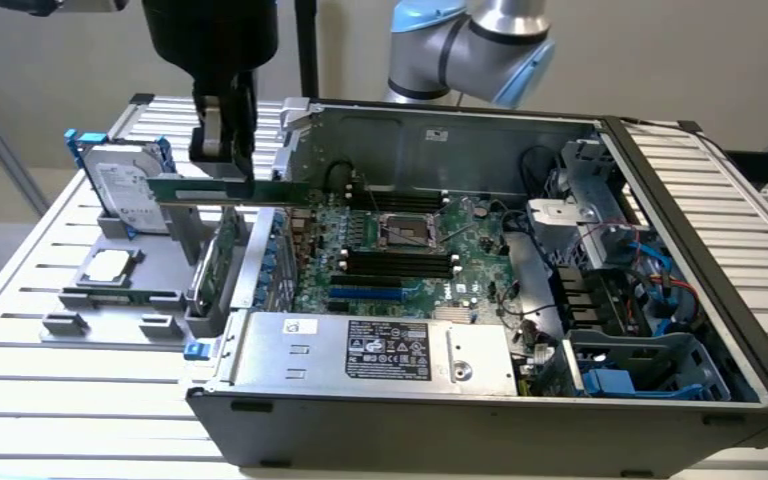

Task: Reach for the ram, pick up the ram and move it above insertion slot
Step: 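Pick up the ram and move it above insertion slot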

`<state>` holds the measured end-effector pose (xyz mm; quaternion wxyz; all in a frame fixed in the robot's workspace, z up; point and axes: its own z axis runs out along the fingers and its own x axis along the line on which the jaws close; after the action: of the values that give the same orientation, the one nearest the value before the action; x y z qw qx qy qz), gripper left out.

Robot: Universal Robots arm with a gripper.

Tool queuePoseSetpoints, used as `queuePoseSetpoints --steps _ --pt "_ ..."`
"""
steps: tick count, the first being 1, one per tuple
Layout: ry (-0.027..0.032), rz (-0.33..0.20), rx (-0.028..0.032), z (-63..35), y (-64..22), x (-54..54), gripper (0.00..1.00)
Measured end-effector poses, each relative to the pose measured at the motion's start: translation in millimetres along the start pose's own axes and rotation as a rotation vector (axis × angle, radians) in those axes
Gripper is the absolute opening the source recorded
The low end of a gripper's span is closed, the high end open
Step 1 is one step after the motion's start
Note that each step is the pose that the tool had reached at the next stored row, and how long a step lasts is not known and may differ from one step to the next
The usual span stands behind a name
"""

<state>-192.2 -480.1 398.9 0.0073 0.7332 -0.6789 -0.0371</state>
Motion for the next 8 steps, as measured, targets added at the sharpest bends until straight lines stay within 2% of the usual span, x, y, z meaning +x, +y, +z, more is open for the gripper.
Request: queuePoseSetpoints --steps 8 --pt "-0.0008 0.000 0.0000 -2.3 -36.4 0.7 0.13"
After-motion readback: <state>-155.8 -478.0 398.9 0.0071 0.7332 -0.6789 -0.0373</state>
